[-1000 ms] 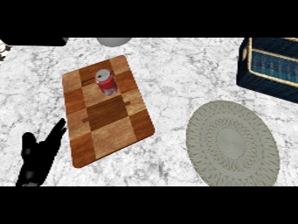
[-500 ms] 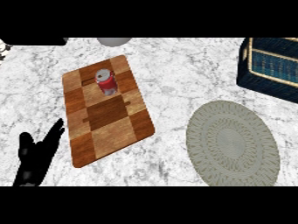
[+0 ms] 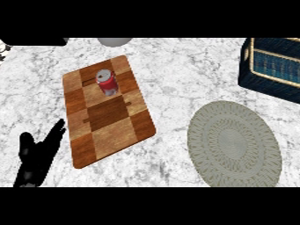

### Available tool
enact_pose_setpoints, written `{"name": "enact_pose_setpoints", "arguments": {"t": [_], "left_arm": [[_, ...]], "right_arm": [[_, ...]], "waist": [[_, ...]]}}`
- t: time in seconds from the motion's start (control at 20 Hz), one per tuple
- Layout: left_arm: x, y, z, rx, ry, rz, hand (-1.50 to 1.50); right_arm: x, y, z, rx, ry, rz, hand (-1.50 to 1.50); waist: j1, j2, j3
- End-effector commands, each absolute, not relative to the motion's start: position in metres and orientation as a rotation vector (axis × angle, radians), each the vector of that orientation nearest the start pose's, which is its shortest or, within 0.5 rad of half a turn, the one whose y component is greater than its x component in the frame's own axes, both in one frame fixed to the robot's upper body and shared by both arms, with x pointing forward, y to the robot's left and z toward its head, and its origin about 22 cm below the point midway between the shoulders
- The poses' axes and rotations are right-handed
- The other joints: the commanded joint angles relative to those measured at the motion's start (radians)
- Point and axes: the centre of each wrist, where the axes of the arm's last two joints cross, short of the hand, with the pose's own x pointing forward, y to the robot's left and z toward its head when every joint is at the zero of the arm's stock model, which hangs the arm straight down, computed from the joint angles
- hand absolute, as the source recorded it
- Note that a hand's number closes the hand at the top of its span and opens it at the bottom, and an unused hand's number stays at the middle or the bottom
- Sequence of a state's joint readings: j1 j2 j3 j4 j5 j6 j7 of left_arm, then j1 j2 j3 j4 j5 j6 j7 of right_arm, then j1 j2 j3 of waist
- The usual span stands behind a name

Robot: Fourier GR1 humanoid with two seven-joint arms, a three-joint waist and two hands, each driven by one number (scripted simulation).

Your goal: Pick the bell pepper from the placemat and place it in the basket

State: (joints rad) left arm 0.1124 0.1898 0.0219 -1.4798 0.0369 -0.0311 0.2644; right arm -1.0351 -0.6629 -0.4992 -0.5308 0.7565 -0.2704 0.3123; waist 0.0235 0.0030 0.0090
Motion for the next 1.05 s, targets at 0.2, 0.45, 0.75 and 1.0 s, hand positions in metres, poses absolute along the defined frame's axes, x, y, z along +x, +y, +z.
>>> {"name": "enact_pose_setpoints", "arguments": {"t": [0.2,0.45,0.75,1.0], "left_arm": [[0.198,0.283,-0.041,0.147,-1.036,-0.029,0.0],[0.217,0.296,-0.035,0.15,-1.036,-0.041,0.0],[0.191,0.297,-0.053,0.161,-1.015,-0.018,0.0],[0.2,0.308,-0.042,0.157,-1.017,-0.018,0.0]], "right_arm": [[0.411,-0.436,0.228,-1.243,-1.258,-0.058,-1.5],[0.396,-0.461,0.235,-1.251,-1.319,-0.166,-1.5],[0.374,-0.486,0.249,-1.214,-1.308,-0.32,-1.5],[0.324,-0.536,0.271,-1.25,-1.271,-0.367,-1.5]], "waist": [[0.0,0.002,-0.008],[-0.004,0.006,-0.008],[-0.022,-0.004,-0.009],[-0.037,-0.006,-0.009]]}}
